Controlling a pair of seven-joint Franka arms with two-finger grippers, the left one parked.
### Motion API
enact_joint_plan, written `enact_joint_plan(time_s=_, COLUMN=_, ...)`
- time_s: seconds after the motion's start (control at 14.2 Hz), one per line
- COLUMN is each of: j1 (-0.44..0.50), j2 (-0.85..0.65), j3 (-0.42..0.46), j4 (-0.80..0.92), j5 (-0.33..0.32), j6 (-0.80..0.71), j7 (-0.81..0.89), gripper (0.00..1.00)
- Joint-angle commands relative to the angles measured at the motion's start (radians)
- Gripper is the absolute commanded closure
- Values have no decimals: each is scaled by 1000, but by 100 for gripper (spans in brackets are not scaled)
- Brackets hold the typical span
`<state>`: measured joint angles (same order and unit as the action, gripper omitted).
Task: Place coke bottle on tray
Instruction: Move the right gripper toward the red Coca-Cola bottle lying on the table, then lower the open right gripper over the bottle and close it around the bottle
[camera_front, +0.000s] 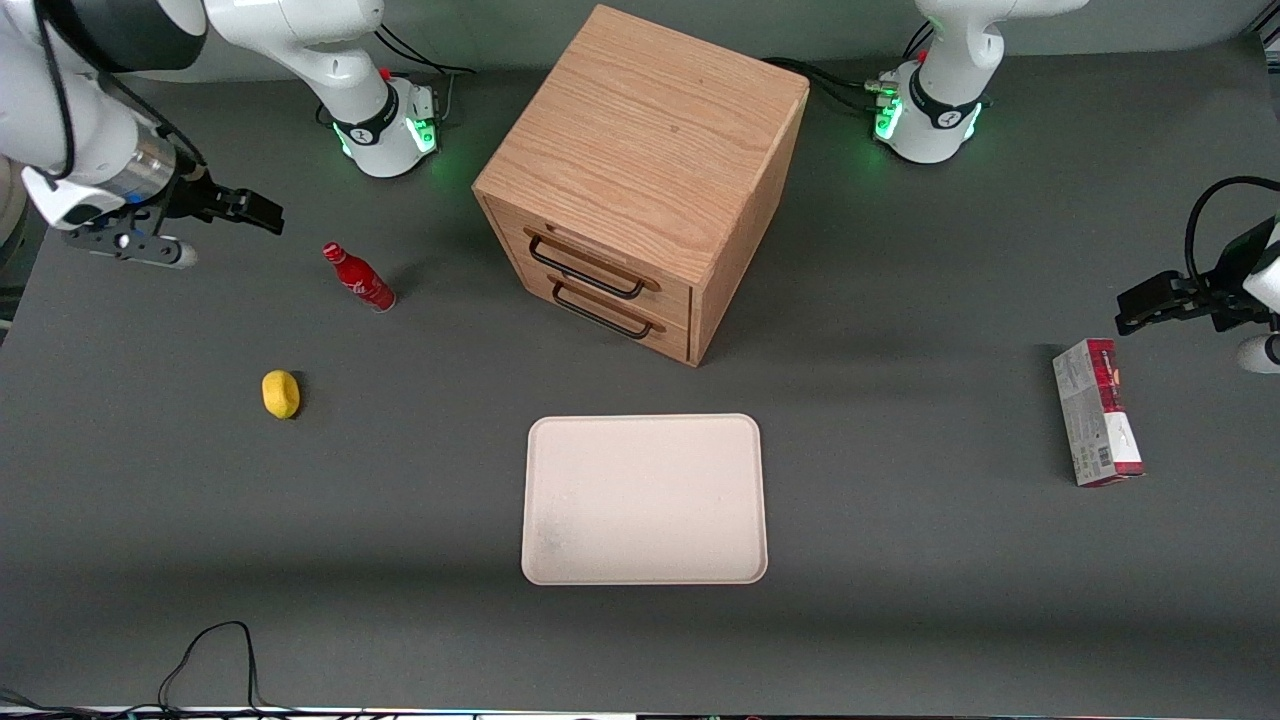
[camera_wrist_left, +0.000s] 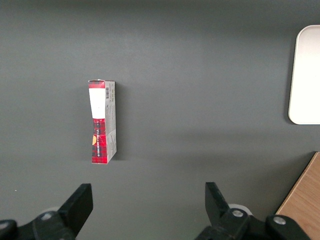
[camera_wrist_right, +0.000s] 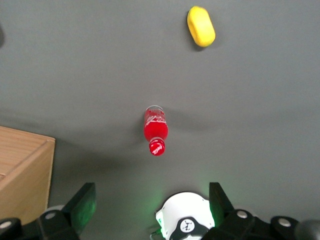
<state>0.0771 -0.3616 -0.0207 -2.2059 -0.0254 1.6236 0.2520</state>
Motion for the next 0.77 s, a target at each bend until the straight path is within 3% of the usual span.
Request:
enact_joint_plan(time_s=0.0, j1=-14, j2=-149, j3=-27, j4=-193, j5=13, j6=82, j7=-100, gripper=0)
enact_joint_plan(time_s=0.7, j1=-14, j2=-182, j3=-21, j4=-492, j5=13, j6=461, j7=-126, gripper=0)
